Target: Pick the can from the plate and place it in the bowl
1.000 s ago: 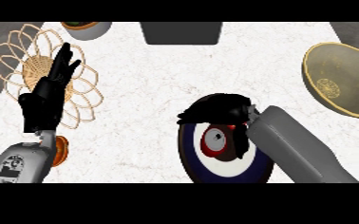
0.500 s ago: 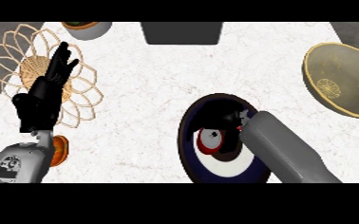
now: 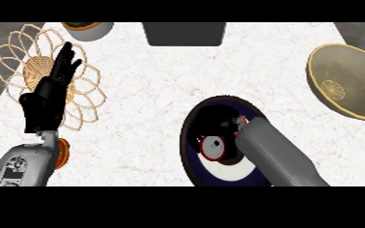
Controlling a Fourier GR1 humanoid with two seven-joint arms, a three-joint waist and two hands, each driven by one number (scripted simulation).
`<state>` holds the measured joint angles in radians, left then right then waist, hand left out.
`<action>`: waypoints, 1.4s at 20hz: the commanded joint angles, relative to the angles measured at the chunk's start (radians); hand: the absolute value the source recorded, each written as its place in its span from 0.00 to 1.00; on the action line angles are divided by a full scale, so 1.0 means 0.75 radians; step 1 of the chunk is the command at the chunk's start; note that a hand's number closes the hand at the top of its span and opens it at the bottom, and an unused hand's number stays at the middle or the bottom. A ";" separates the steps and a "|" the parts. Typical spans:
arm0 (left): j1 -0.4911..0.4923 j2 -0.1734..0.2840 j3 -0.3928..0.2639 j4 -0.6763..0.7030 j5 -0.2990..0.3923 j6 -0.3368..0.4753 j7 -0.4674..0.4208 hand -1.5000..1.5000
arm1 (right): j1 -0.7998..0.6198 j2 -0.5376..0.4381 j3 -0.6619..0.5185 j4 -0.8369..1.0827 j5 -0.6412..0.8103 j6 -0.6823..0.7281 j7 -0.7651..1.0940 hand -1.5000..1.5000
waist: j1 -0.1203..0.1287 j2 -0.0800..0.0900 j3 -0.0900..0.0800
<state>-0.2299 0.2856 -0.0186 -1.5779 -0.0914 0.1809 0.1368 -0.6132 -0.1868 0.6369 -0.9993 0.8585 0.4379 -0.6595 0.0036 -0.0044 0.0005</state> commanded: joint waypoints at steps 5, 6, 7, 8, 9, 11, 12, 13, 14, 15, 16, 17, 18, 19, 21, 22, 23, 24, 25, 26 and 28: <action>0.052 -0.020 -0.009 -0.128 -0.048 0.016 0.137 0.50 | 0.180 -0.002 -0.132 -0.209 -0.009 0.026 0.260 1.00 | -0.022 -0.005 -0.001; 0.128 0.007 0.044 -0.073 -0.008 -0.007 0.009 0.50 | 0.267 0.027 -0.144 -0.212 0.011 -0.036 0.399 1.00 | -0.046 -0.012 -0.003; 0.110 0.020 0.066 -0.044 -0.016 0.006 0.029 0.50 | 0.330 0.047 -0.167 -0.221 0.024 -0.091 0.497 1.00 | -0.080 -0.018 -0.004; 0.098 0.015 0.059 -0.068 -0.010 0.003 0.061 0.50 | 0.375 0.085 -0.187 -0.205 0.048 -0.141 0.615 1.00 | -0.093 -0.023 -0.004; 0.112 0.023 0.082 -0.054 -0.016 0.020 0.058 0.50 | 0.432 0.062 -0.251 -0.221 0.032 -0.190 0.668 1.00 | -0.124 -0.028 -0.004; 0.113 0.021 0.055 -0.098 -0.041 0.025 0.100 0.50 | 0.533 0.117 -0.239 -0.406 0.035 -0.229 0.784 1.00 | -0.127 -0.039 -0.003; 0.136 0.003 0.053 -0.076 -0.023 0.017 0.057 0.50 | 0.572 0.131 -0.234 -0.495 0.047 -0.232 0.857 1.00 | -0.116 -0.031 -0.005; 0.091 0.031 0.079 -0.068 -0.012 0.003 0.096 0.50 | 0.645 0.177 -0.219 -0.566 0.045 -0.263 0.906 1.00 | -0.112 -0.025 -0.004; 0.117 0.038 0.089 -0.061 -0.013 0.002 0.056 0.50 | 0.691 0.215 -0.217 -0.671 0.018 -0.259 0.946 1.00 | -0.115 -0.028 -0.005; 0.114 0.032 0.079 -0.099 -0.006 0.000 0.102 0.50 | 0.707 0.222 -0.286 -0.747 -0.024 -0.295 0.962 1.00 | -0.112 -0.030 -0.003; 0.093 0.028 0.095 -0.040 -0.002 0.002 0.056 0.50 | 0.760 0.244 -0.270 -0.831 -0.044 -0.324 0.972 1.00 | -0.116 -0.019 -0.004; 0.096 0.014 0.085 -0.050 -0.008 0.013 0.070 0.50 | 0.806 0.245 -0.235 -0.940 -0.045 -0.346 1.018 1.00 | -0.111 -0.022 -0.003; 0.130 0.000 0.052 -0.085 -0.032 0.021 0.066 0.50 | 0.838 0.246 -0.242 -1.029 -0.054 -0.388 1.040 1.00 | -0.102 -0.025 -0.002; 0.127 0.013 0.073 -0.081 -0.016 0.010 0.062 0.50 | 0.902 0.233 -0.269 -1.120 -0.055 -0.395 1.023 1.00 | -0.096 -0.020 -0.002; 0.153 0.011 0.068 -0.106 -0.028 0.017 0.038 0.50 | 0.989 0.232 -0.277 -1.323 -0.063 -0.388 1.115 1.00 | -0.092 -0.023 -0.003; 0.069 0.019 0.068 -0.087 -0.012 -0.006 0.086 0.50 | 1.017 0.248 -0.241 -1.388 -0.020 -0.423 1.180 1.00 | -0.081 -0.012 -0.002; 0.135 0.001 0.050 -0.078 -0.028 0.001 0.042 0.50 | 1.067 0.202 -0.269 -1.496 0.000 -0.398 1.215 1.00 | -0.078 -0.013 -0.003; 0.095 0.037 0.083 -0.090 -0.001 -0.025 0.084 0.50 | 1.117 0.201 -0.259 -1.582 0.015 -0.406 1.248 1.00 | -0.072 -0.012 -0.002; 0.103 -0.006 0.035 -0.090 -0.023 -0.010 0.066 0.50 | 1.087 0.242 -0.246 -1.638 0.084 -0.397 1.367 1.00 | -0.063 -0.010 -0.003; 0.099 -0.017 0.029 -0.074 -0.042 0.001 0.030 0.50 | 1.088 0.184 -0.356 -1.623 0.071 -0.418 1.320 1.00 | -0.044 -0.001 -0.002; 0.067 -0.026 0.022 -0.070 -0.051 0.004 0.056 0.50 | 1.044 0.195 -0.431 -1.729 0.040 -0.352 1.411 1.00 | -0.028 0.002 -0.001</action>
<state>-0.1671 0.2812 0.0122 -1.6399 -0.1115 0.1763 0.1628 0.1555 -0.0359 0.3870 -2.1567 0.8761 0.1633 0.3043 -0.0412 -0.0113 0.0006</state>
